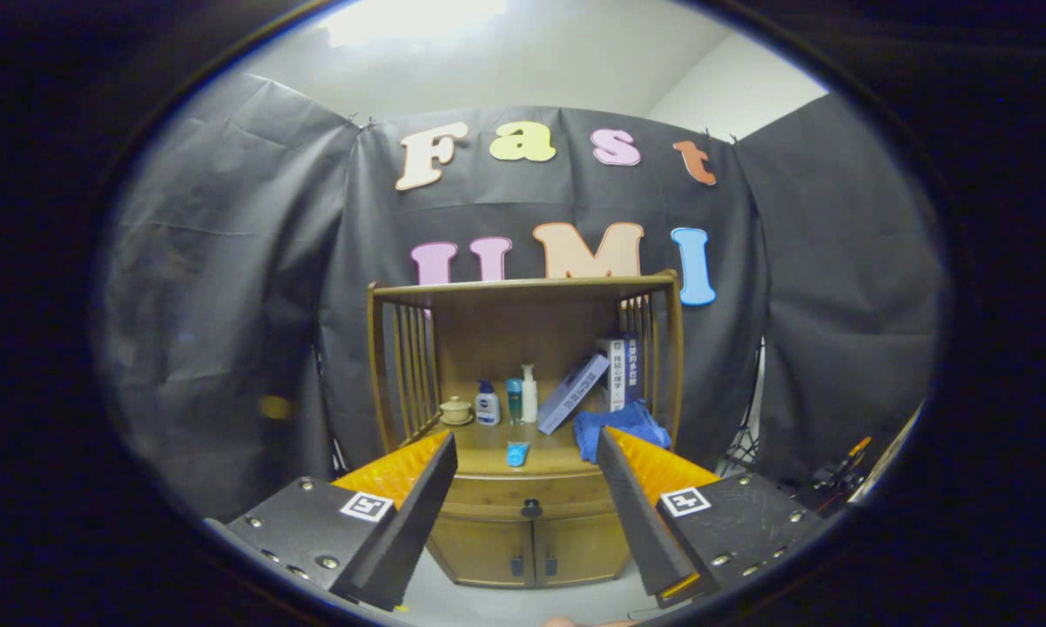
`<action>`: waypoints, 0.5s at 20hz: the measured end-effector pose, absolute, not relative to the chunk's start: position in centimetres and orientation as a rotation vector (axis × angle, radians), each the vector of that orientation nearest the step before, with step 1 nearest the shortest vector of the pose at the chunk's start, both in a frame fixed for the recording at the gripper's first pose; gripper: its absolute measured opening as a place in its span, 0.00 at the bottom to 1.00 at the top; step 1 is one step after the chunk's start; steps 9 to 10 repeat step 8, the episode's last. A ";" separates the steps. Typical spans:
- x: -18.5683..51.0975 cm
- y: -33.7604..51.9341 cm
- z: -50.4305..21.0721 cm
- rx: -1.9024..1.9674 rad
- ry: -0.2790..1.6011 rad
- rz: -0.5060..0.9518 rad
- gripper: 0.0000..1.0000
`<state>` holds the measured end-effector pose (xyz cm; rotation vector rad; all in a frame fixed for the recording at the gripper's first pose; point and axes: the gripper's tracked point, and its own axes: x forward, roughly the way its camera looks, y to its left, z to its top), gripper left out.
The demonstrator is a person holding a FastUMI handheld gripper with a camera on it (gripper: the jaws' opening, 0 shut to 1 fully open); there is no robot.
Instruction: Pull open the drawer, take out the items inside it, and place them on the countertop above the cabinet.
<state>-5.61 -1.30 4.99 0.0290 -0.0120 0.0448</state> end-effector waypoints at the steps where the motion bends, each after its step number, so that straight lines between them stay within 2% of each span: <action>1: -6.0 -1.7 4.6 0.033 -0.004 0.041 0.96; 10: -7.5 -2.1 2.8 -0.034 0.009 0.049 0.96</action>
